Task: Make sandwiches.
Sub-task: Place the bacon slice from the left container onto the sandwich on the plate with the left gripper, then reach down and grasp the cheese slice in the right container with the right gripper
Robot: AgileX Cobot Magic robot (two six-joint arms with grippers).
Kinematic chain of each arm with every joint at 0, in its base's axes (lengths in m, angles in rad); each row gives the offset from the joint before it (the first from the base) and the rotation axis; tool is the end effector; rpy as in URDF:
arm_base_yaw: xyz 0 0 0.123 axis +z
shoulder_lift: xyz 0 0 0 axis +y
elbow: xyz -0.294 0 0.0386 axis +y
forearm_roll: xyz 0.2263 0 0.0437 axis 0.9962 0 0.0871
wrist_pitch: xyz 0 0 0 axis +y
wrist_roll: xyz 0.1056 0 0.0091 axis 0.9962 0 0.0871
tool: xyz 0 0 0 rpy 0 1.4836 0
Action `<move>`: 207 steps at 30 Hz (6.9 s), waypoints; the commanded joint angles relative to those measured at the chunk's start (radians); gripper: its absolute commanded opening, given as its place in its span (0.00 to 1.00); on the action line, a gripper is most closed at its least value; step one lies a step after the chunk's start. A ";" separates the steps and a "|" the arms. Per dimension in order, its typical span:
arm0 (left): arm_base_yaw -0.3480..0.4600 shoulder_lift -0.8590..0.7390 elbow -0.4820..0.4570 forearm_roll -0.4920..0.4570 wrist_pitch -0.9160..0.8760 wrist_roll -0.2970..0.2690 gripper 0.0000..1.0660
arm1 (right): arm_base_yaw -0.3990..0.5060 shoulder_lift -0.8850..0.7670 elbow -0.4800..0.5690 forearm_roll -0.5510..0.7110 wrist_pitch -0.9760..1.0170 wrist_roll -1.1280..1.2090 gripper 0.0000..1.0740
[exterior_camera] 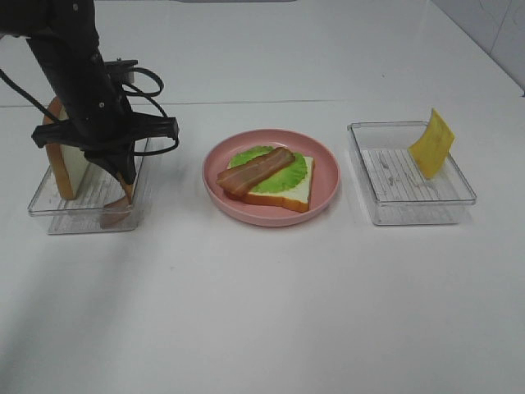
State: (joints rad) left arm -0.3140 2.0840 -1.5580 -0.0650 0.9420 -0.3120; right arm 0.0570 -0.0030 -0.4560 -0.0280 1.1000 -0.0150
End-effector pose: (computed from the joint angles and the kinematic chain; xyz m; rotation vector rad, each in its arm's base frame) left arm 0.3935 -0.1337 0.1804 -0.0464 2.9732 -0.1668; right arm -0.0204 -0.0038 0.2443 -0.0752 2.1229 -0.0092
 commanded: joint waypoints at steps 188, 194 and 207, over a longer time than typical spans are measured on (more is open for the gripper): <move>0.347 -2.106 1.039 -0.013 0.132 0.353 0.92 | -0.003 0.784 -0.266 -0.005 -0.374 0.015 0.92; 0.347 -2.106 1.039 -0.013 0.132 0.353 0.92 | -0.003 1.169 -0.484 -0.006 -0.329 0.015 0.92; 0.347 -2.106 1.039 -0.013 0.132 0.353 0.92 | -0.003 1.775 -1.000 -0.042 -0.128 -0.042 0.92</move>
State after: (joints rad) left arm 0.0320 -0.0040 -0.5210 -0.0700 1.0780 0.0410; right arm 0.0570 1.7580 -1.4360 -0.0610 0.9490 -0.0430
